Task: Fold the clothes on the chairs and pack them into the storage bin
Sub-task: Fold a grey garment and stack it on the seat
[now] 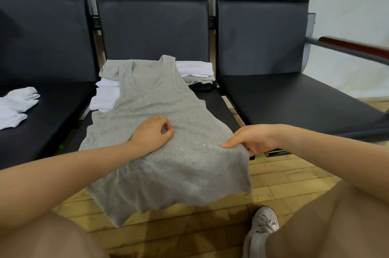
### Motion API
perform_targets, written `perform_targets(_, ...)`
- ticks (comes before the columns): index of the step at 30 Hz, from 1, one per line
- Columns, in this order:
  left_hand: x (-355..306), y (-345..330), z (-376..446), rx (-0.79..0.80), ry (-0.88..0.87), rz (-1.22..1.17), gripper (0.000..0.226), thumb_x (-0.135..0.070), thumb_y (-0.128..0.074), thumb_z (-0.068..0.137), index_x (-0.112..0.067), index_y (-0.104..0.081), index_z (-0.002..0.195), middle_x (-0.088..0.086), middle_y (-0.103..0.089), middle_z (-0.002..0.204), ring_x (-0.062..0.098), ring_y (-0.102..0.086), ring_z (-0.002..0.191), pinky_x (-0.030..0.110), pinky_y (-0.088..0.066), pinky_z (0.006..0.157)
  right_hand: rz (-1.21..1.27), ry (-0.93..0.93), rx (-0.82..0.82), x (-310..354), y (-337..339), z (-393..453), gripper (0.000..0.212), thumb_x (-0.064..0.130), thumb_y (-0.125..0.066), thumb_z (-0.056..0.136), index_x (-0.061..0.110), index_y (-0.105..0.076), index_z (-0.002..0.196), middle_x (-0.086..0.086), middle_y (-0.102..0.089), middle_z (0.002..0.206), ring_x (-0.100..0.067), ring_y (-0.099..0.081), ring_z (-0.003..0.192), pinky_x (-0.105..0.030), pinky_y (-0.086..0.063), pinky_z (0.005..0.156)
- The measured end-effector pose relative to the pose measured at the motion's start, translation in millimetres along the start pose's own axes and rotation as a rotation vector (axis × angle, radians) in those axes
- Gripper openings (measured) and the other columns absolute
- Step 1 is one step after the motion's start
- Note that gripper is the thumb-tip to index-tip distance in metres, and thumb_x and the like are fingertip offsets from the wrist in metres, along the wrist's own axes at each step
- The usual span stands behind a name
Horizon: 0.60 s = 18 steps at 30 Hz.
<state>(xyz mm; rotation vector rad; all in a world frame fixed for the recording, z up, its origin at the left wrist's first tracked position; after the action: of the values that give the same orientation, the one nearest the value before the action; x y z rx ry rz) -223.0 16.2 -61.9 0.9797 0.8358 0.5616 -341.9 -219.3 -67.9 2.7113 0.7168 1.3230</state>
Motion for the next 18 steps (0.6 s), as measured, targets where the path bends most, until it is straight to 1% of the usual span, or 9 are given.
perform_targets(2,-1,1,0,-0.006,-0.007,0.000,0.012,-0.034,-0.058,0.090,-0.024,-0.055,0.085,-0.003,-0.052,0.082,0.014,-0.050,0.079,0.026,-0.037,0.067,-0.016,0.034,0.064,1,-3,-2,0.040,0.021,-0.066,0.088,0.002,-0.060,0.123,-0.013,-0.064,0.125,-0.026,-0.064,0.111,-0.035,-0.052,0.095)
perform_targets(4,-2,2,-1,-0.015,-0.018,0.008,0.012,-0.034,-0.058,0.090,-0.023,-0.055,0.085,-0.003,-0.053,0.083,0.014,-0.050,0.080,0.027,-0.038,0.068,-0.045,0.042,0.042,4,-1,-2,0.038,0.020,-0.063,0.091,0.001,-0.059,0.124,-0.014,-0.065,0.122,-0.027,-0.066,0.108,-0.035,-0.054,0.092)
perform_targets(5,-1,2,-1,-0.017,-0.021,0.013,0.013,-0.035,-0.058,0.090,-0.023,-0.055,0.085,-0.003,-0.053,0.083,0.014,-0.050,0.080,0.027,-0.039,0.068,-0.098,0.033,0.004,5,2,-2,0.037,0.023,-0.064,0.091,0.002,-0.060,0.121,-0.013,-0.067,0.118,-0.025,-0.068,0.102,-0.033,-0.056,0.086)
perform_targets(6,-1,2,-1,-0.016,-0.021,0.018,0.013,-0.035,-0.058,0.090,-0.023,-0.055,0.085,-0.003,-0.053,0.083,0.014,-0.050,0.081,0.027,-0.040,0.069,-0.197,0.022,-0.046,7,4,-2,0.035,0.026,-0.065,0.090,0.005,-0.062,0.118,-0.010,-0.069,0.110,-0.021,-0.069,0.091,-0.029,-0.057,0.076)
perform_targets(8,0,1,1,0.000,-0.009,0.030,0.014,-0.038,-0.058,0.089,-0.025,-0.054,0.085,-0.004,-0.053,0.084,0.014,-0.051,0.081,0.028,-0.043,0.070,-0.448,-0.010,-0.130,13,11,-4,0.029,0.033,-0.067,0.088,0.009,-0.066,0.105,-0.003,-0.069,0.084,-0.012,-0.062,0.063,-0.020,-0.049,0.055)
perform_targets(10,3,2,3,0.030,0.008,0.046,0.014,-0.040,-0.058,0.088,-0.026,-0.055,0.086,-0.005,-0.053,0.085,0.014,-0.052,0.081,0.030,-0.046,0.072,-0.590,-0.059,-0.165,21,17,-1,0.024,0.035,-0.067,0.088,0.011,-0.065,0.089,0.002,-0.065,0.064,-0.009,-0.057,0.051,-0.018,-0.043,0.048)
perform_targets(13,9,7,7,0.065,0.056,0.008,0.013,-0.037,-0.060,0.088,-0.024,-0.058,0.087,-0.007,-0.056,0.081,0.013,-0.054,0.078,0.027,-0.042,0.066,-0.597,-0.074,-0.249,37,27,14,0.034,0.045,-0.064,0.087,0.012,-0.062,0.079,0.004,-0.062,0.060,-0.009,-0.055,0.049,-0.019,-0.040,0.046)
perform_targets(16,16,19,13,0.034,0.113,-0.071,0.013,-0.032,-0.060,0.088,-0.019,-0.062,0.087,-0.007,-0.057,0.077,0.012,-0.053,0.072,0.025,-0.038,0.060,-0.544,0.035,-0.452,57,41,39,0.038,0.047,-0.059,0.090,0.010,-0.060,0.082,-0.001,-0.061,0.070,-0.013,-0.056,0.055,-0.021,-0.042,0.046)
perform_targets(18,30,31,20,-0.010,0.184,-0.092,0.014,-0.028,-0.059,0.089,-0.015,-0.064,0.086,-0.001,-0.061,0.079,0.017,-0.056,0.075,0.029,-0.041,0.064,-0.608,0.116,-0.583,76,51,59,0.036,0.043,-0.057,0.090,0.009,-0.058,0.079,-0.006,-0.059,0.072,-0.019,-0.058,0.061,-0.026,-0.048,0.052)
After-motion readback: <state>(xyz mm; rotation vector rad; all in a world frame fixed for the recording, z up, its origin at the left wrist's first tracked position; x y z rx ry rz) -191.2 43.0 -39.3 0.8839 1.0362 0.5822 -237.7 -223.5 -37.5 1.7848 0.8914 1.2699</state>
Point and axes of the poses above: each hand's wrist, its own z-axis towards the middle knuckle, its own y-axis out of the back of the hand, x = y × z, the point moved 7 cm from there along z, towards the middle knuckle
